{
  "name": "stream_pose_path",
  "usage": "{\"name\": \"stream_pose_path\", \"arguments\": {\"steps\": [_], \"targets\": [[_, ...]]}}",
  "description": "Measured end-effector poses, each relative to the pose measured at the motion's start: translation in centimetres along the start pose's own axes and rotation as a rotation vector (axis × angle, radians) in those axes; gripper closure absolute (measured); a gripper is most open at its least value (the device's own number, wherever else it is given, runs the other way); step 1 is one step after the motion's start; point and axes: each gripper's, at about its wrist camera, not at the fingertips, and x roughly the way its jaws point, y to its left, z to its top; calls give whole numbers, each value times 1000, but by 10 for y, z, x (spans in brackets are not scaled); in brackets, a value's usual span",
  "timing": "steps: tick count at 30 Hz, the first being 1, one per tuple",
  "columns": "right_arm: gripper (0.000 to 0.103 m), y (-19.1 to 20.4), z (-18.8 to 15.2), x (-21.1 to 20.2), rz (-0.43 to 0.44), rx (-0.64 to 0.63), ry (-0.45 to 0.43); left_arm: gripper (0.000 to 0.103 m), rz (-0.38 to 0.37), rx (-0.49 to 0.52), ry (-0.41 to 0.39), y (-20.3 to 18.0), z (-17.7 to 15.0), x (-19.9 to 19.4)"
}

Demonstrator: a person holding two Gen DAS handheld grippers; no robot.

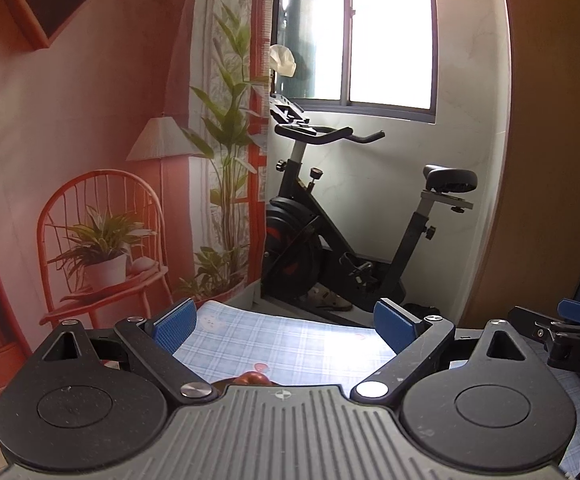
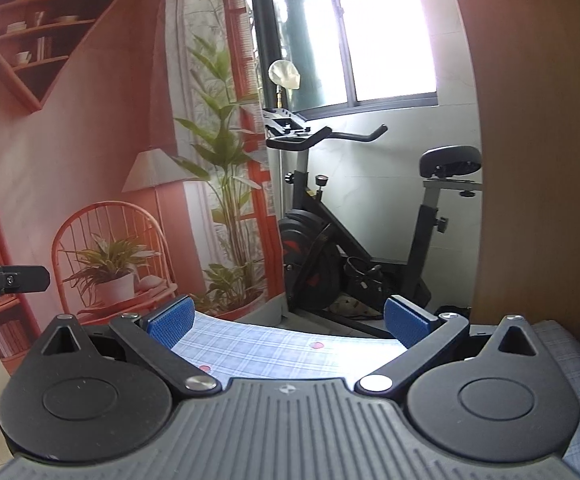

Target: Organize fruits

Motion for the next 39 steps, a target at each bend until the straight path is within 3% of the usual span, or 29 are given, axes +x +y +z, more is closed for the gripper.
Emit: {"name": "stream_pose_path", "arguments": {"steps": [39], "targets": [[0, -2, 18, -10, -48, -2, 68, 6, -34, 12, 45, -5, -1, 0]]}}
